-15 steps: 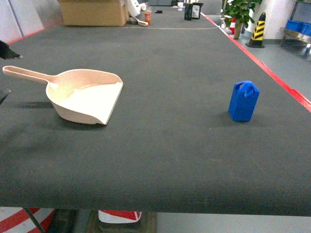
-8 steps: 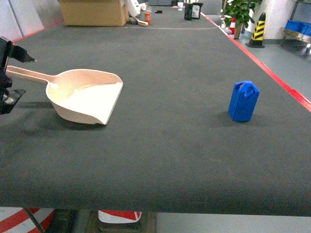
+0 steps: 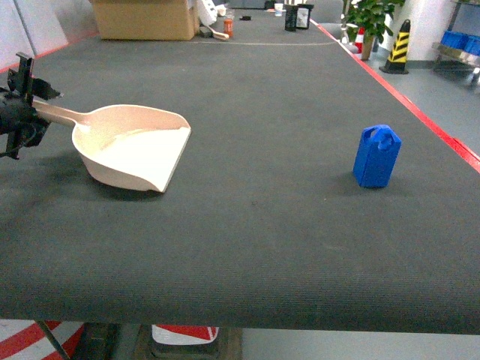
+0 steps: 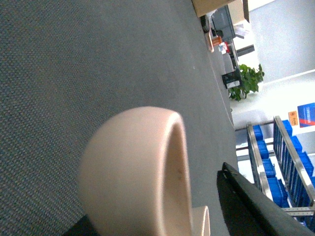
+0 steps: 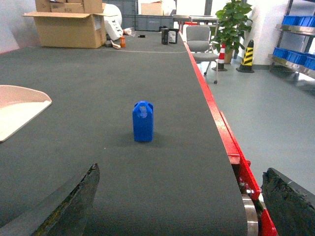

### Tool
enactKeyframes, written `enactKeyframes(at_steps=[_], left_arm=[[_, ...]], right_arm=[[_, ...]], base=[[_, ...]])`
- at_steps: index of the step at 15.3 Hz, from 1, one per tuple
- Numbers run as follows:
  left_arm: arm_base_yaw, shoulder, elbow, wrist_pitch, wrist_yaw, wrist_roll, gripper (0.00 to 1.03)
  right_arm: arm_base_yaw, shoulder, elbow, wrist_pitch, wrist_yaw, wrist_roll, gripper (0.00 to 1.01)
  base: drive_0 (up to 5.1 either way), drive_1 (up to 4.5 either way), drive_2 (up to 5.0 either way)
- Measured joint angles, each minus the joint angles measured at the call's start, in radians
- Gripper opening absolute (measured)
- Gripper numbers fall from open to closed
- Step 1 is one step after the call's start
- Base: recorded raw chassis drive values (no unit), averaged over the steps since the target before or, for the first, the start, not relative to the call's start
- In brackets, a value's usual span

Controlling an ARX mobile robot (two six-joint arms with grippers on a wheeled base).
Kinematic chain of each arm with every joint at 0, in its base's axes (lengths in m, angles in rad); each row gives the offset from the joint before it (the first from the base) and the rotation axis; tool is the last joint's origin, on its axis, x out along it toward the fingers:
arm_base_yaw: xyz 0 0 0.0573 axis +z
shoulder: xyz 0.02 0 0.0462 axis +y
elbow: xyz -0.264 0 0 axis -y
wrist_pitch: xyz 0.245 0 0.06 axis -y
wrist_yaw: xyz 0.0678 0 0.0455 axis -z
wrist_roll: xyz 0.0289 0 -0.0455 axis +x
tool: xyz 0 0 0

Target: Place part in tray to right shelf

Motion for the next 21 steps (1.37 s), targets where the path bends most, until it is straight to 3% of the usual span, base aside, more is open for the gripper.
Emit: enactKeyframes(at_steps=[1, 2, 6, 13, 14, 21], left_arm=[[-0.002, 0.0, -0.028, 0.047, 0.011, -0.013, 0.24], [-0.002, 0.0, -0.036, 0.061, 0.011, -0.033, 0.21], [-0.006, -0.044, -0.142, 0.167, 0.025, -0.09, 0.19], [-0.112, -0.427, -0.586, 0.661, 0.152, -0.2, 0.18], [-0.114, -0.494, -0.665, 0.673, 0.158, -0.215, 0.18], [-0.068, -0.818, -1.2, 0.668, 0.183, -0.218, 0.17]], right_arm=[[0.0, 0.0, 0.0, 0.0, 0.0, 0.0, 0.98], [0.0, 0.0, 0.0, 0.0, 0.0, 0.0, 0.98], [0.0, 0.0, 0.0, 0.0, 0.0, 0.0, 0.98], [0.0, 0.0, 0.0, 0.0, 0.0, 0.0, 0.98], [0.0, 0.0, 0.0, 0.0, 0.0, 0.0, 0.98], [0.0, 0.0, 0.0, 0.0, 0.0, 0.0, 0.98]], base=[[0.0, 0.0, 0.0], [0.0, 0.0, 0.0], [0.0, 0.0, 0.0], [0.0, 0.0, 0.0], [0.0, 0.0, 0.0], [0.0, 0.0, 0.0]])
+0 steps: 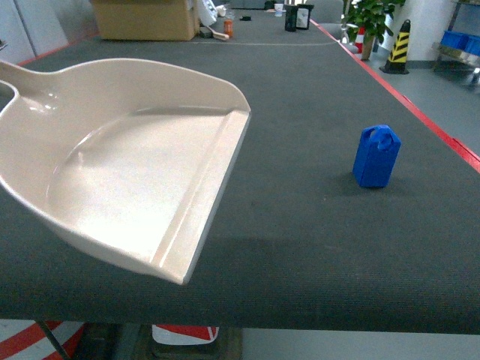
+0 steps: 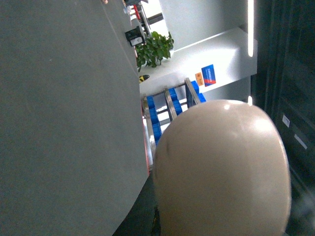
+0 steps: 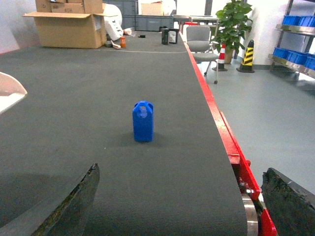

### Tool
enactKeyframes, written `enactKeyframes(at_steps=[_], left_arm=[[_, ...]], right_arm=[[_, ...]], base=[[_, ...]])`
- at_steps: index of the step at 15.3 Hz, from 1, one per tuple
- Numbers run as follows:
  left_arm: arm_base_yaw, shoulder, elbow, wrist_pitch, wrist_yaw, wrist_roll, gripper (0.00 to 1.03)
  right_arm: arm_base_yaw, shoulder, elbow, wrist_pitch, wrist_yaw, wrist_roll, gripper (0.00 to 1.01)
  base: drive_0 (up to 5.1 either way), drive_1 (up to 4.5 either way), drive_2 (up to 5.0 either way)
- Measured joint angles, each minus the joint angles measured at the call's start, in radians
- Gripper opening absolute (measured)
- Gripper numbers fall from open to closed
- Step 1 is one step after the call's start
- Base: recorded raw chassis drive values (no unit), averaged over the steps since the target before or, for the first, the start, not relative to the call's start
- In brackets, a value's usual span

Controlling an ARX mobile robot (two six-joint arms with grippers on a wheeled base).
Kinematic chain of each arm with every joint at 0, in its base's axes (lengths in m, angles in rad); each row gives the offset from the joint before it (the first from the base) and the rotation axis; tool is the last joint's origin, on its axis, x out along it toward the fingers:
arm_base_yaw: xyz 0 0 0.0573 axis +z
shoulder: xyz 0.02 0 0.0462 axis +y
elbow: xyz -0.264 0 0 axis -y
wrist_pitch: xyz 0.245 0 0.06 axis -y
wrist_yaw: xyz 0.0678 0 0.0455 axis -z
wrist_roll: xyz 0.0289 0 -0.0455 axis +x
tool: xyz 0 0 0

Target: Place part in tray to right shelf

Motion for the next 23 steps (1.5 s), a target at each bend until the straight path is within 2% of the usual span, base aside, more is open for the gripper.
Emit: enactKeyframes(at_steps=[2, 4, 9, 13, 15, 21, 22, 23], left_arm=[[-0.018, -0.001, -0.035, -0.002, -0.017, -0.002, 0.17], [-0.096, 0.065, -0.002, 0.0, -0.028, -0.028, 0.17], [-0.255, 0.164, 0.121, -0.002, -0.035, -0.132, 0.17], [-0.347, 0.171, 0.144, -0.002, -0.039, -0.226, 0.17], [-0.37, 0.179, 0.144, -0.002, -0.042, -0.257, 0.17], [-0.367, 0.188, 0.144, -0.002, -0.054, -0.257, 0.17], [-0.366, 0.188, 0.144, -0.002, -0.054, -0.257, 0.17], [-0.367, 0.188, 0.144, -0.002, -0.055, -0.257, 0.17]], right_arm=[[0.0, 0.0, 0.0, 0.0, 0.0, 0.0, 0.98], [0.0, 0.0, 0.0, 0.0, 0.0, 0.0, 0.98], [0.0, 0.0, 0.0, 0.0, 0.0, 0.0, 0.98], [0.0, 0.0, 0.0, 0.0, 0.0, 0.0, 0.98], [0.0, 0.0, 0.0, 0.0, 0.0, 0.0, 0.98], [0.001, 0.003, 0.001, -0.013, 0.004, -0.002, 0.98], [0.006, 0.099, 0.056, -0.147, 0.043, -0.031, 0.98], [-0.019, 0.299, 0.087, -0.066, 0.03, -0.066, 0.98]], base=[[0.0, 0.0, 0.0], [0.0, 0.0, 0.0], [0.0, 0.0, 0.0], [0.0, 0.0, 0.0], [0.0, 0.0, 0.0], [0.0, 0.0, 0.0], [0.0, 0.0, 0.0], [0.0, 0.0, 0.0]])
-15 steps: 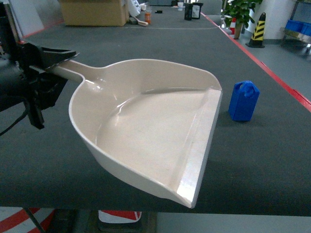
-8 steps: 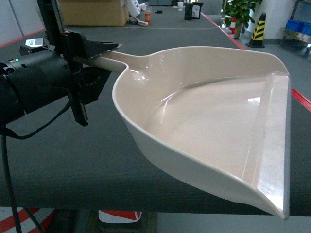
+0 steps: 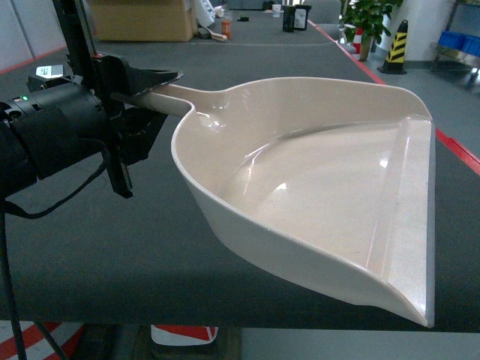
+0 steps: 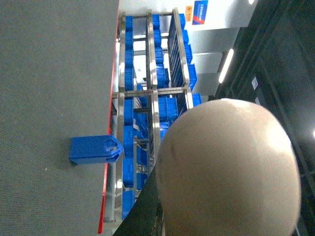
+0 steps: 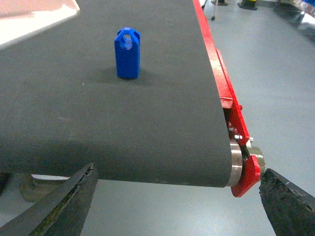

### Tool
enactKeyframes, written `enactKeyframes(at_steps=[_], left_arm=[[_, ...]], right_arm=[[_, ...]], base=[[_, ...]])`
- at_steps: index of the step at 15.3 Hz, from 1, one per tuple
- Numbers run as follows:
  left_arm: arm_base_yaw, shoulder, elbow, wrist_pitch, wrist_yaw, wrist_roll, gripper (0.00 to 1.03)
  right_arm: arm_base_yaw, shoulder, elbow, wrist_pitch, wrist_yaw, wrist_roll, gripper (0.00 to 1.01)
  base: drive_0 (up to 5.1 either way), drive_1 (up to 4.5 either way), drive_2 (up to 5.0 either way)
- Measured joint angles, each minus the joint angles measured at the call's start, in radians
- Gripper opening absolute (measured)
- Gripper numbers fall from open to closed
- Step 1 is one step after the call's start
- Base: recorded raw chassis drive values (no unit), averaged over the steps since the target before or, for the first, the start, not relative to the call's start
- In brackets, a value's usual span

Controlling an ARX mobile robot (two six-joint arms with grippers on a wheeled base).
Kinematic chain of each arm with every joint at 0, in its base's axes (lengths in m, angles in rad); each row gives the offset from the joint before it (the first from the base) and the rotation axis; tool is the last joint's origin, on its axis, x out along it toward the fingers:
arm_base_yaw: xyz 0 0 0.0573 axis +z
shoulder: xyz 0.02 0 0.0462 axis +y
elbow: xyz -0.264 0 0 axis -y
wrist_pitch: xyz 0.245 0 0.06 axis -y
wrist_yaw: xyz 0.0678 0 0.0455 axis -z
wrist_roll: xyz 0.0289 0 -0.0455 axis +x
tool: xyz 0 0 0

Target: Place part in tray to right shelf

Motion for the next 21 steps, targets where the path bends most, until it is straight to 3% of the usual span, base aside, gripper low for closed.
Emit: enactKeyframes(at_steps=[2, 4, 5, 6, 8, 13, 18, 20, 21], left_arm=[[-0.002, 0.002, 0.0, 0.0, 0.004, 0.0, 0.17], [-0.002, 0.002, 0.0, 0.004, 0.001, 0.0, 0.16], [-0.001, 0.002, 0.0, 0.0, 0.0, 0.0, 0.16], [-0.001, 0.002, 0.0, 0.0, 0.001, 0.0, 0.16], [-0.002, 0.002, 0.0, 0.0, 0.001, 0.0, 0.16], [-0.001, 0.002, 0.0, 0.001, -0.006, -0.002, 0.16], [0.001, 0.002, 0.0, 0.0, -0.002, 0.0, 0.16], [0.002, 0.002, 0.0, 0.001, -0.002, -0.001, 0.16], [0.002, 0.002, 0.0, 0.0, -0.002, -0.001, 0.16]], right_arm=[[-0.076, 0.393, 0.036, 0.301, -0.114, -0.059, 0.98], [-0.129, 0.8, 0.168, 0.571, -0.239, -0.112, 0.98], [-0.139, 0.953, 0.249, 0.625, -0.289, -0.132, 0.98], [-0.138, 1.099, 0.346, 0.609, -0.329, -0.15, 0.98], [-0.111, 1.298, 0.498, 0.551, -0.351, -0.153, 0.98], [-0.005, 1.564, 0.867, 0.424, -0.283, -0.056, 0.98], [0.079, 1.724, 1.107, 0.333, -0.188, 0.027, 0.98], [0.11, 1.828, 1.258, 0.286, -0.089, 0.059, 0.98], [0.119, 1.856, 1.286, 0.28, -0.073, 0.07, 0.98]], base=[[0.0, 0.0, 0.0], [0.0, 0.0, 0.0], [0.0, 0.0, 0.0], [0.0, 0.0, 0.0], [0.0, 0.0, 0.0], [0.0, 0.0, 0.0], [0.0, 0.0, 0.0], [0.0, 0.0, 0.0], [0.0, 0.0, 0.0]])
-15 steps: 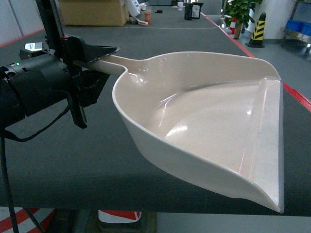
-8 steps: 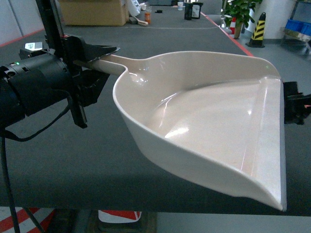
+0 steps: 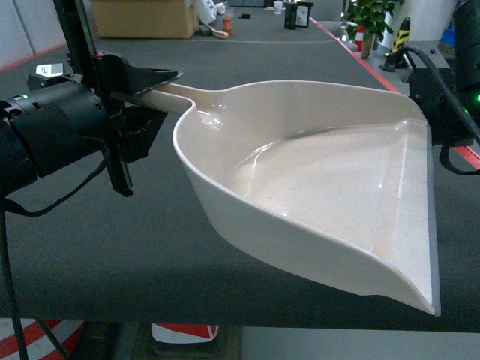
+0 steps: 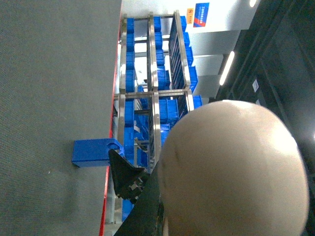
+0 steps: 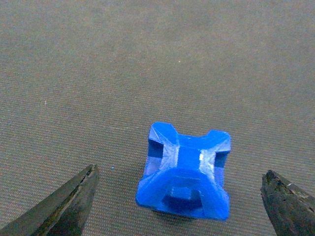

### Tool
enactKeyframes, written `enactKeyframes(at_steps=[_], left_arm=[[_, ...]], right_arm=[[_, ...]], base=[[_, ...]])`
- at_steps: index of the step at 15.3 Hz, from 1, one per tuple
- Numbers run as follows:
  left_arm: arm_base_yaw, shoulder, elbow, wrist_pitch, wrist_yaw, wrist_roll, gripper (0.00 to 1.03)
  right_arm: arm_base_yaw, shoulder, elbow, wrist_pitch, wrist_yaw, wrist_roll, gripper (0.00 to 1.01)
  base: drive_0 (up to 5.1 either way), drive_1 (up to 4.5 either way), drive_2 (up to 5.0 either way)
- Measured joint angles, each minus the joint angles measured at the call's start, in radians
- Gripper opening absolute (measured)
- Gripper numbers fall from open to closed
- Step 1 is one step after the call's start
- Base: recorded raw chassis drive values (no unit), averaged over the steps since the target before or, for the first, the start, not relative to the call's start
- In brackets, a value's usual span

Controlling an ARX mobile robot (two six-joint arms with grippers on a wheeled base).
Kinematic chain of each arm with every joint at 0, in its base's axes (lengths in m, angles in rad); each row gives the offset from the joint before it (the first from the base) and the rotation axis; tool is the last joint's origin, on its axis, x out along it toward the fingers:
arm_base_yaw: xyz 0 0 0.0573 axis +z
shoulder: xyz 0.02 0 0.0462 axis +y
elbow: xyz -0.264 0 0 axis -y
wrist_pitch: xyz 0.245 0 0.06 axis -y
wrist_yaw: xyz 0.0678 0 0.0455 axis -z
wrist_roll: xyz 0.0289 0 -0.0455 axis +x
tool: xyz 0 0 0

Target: Place part in tray to right shelf

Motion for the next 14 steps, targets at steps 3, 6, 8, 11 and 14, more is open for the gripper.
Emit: enactKeyframes(at_steps=[3, 6, 8, 11, 14], left_arm=[[0.0, 0.0, 0.0, 0.0, 0.002, 0.0, 0.16], [0.0, 0.0, 0.0, 0.0, 0.0, 0.0, 0.15], [0.0, 0.0, 0.0, -0.001, 0.002, 0.0, 0.15], [0.0, 0.0, 0.0, 0.0, 0.002, 0.0, 0.15], [0.0, 0.0, 0.0, 0.0, 0.003, 0.0, 0.15]], right_arm=[[0.023, 0.062, 0.058, -0.02, 0.031, 0.033, 0.75], [0.039, 0.066, 0.052, 0.009, 0.092, 0.058, 0.47], [0.018, -0.017, -0.031, 0.018, 0.145, 0.073, 0.47], [-0.051, -0.204, -0.108, -0.006, 0.18, 0.08, 0.47], [-0.101, -0.432, -0.14, -0.118, 0.157, 0.099, 0.47]], base=[[0.0, 0.0, 0.0], [0.0, 0.0, 0.0], [0.0, 0.0, 0.0], [0.0, 0.0, 0.0], [0.0, 0.0, 0.0]])
